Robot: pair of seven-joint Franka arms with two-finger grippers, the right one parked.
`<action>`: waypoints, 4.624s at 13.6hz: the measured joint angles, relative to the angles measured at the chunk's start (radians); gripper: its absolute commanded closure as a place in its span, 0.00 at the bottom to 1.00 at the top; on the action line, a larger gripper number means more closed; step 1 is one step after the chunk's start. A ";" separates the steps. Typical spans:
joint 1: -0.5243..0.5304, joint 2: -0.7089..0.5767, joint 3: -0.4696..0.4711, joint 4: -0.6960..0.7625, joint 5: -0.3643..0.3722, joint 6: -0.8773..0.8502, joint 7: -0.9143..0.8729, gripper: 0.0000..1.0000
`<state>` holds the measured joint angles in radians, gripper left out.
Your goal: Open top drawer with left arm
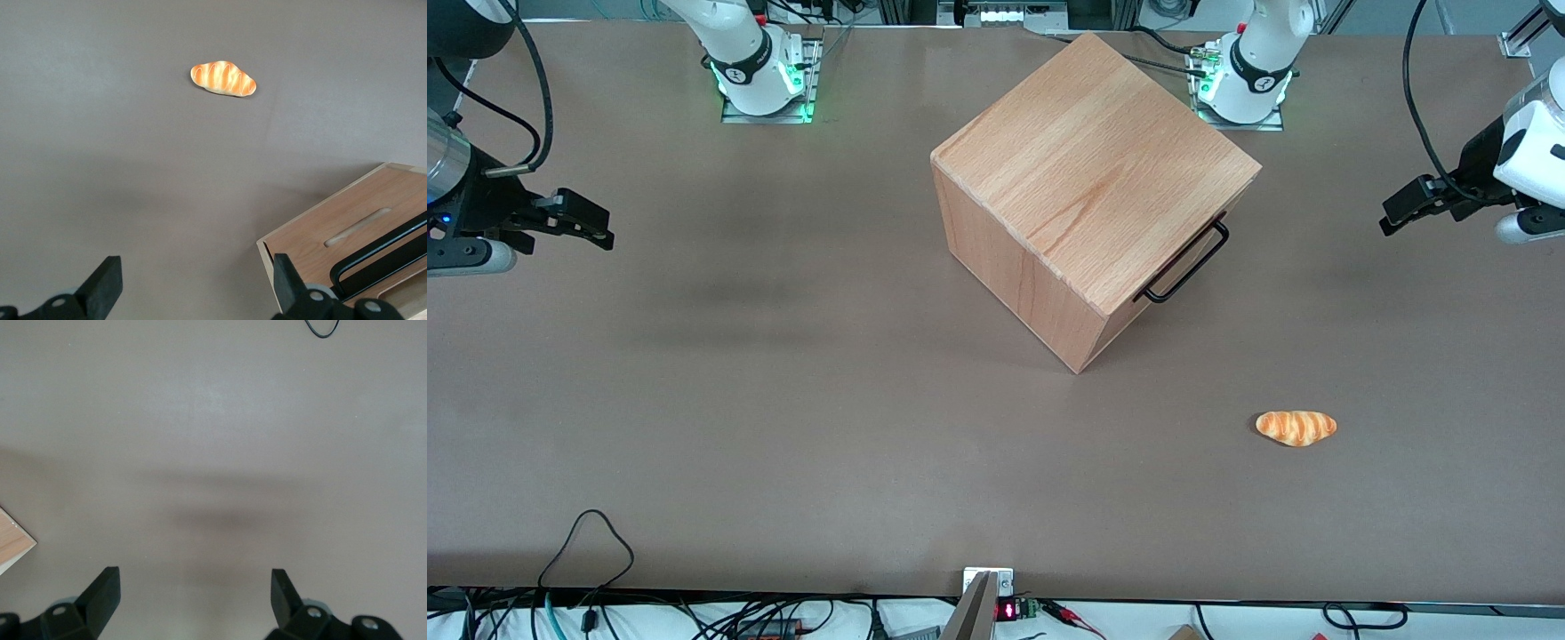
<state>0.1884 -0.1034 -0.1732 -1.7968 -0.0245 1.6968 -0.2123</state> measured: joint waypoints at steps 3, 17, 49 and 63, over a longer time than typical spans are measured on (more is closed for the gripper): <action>0.000 0.000 -0.001 0.012 0.000 -0.003 0.001 0.00; -0.003 0.027 -0.016 0.034 -0.001 -0.008 0.026 0.00; -0.010 0.272 -0.260 -0.109 -0.217 0.285 0.710 0.00; -0.008 0.315 -0.264 -0.136 -0.218 0.348 0.713 0.00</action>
<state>0.1804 0.2117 -0.4372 -1.9331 -0.2420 2.0452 0.5006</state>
